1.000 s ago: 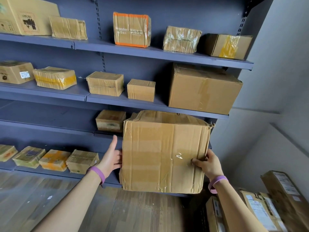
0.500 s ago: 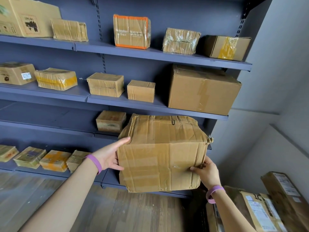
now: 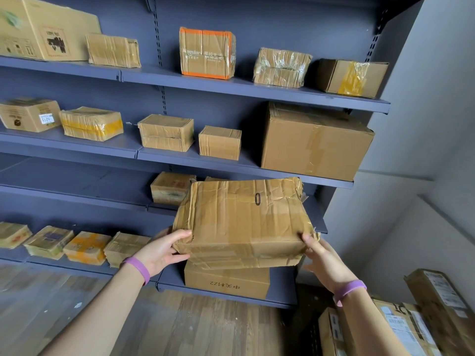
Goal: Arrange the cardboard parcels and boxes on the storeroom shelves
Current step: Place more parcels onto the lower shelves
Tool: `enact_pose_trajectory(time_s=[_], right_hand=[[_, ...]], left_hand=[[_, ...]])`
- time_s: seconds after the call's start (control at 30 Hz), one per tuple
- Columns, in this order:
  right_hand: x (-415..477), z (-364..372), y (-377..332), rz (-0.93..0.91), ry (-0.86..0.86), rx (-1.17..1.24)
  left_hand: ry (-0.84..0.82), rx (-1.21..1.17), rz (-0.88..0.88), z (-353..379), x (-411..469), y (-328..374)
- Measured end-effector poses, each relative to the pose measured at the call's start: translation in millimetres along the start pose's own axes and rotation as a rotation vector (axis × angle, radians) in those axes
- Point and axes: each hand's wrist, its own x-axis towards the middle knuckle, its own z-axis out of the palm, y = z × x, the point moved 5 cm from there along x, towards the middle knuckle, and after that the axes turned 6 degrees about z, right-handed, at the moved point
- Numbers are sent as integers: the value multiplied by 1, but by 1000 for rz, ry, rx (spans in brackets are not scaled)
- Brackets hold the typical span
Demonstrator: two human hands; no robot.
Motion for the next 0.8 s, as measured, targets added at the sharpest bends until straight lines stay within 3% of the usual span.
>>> enact_pose_trajectory(time_s=[0.2, 0.37, 0.47, 0.6, 0.8], right_hand=[[5, 0, -4, -90, 59, 8], [8, 2, 4, -32, 36, -58], [8, 0, 10, -53, 135, -55], [8, -6, 13, -106, 135, -56], [8, -14, 17, -141, 98, -92]], left_hand=[[52, -44, 85, -5, -1, -13], [-71, 50, 154, -7, -1, -18], [-141, 82, 166, -3, -2, -21], [-151, 188, 128, -4, -3, -22], [-32, -7, -81, 3, 1, -14]])
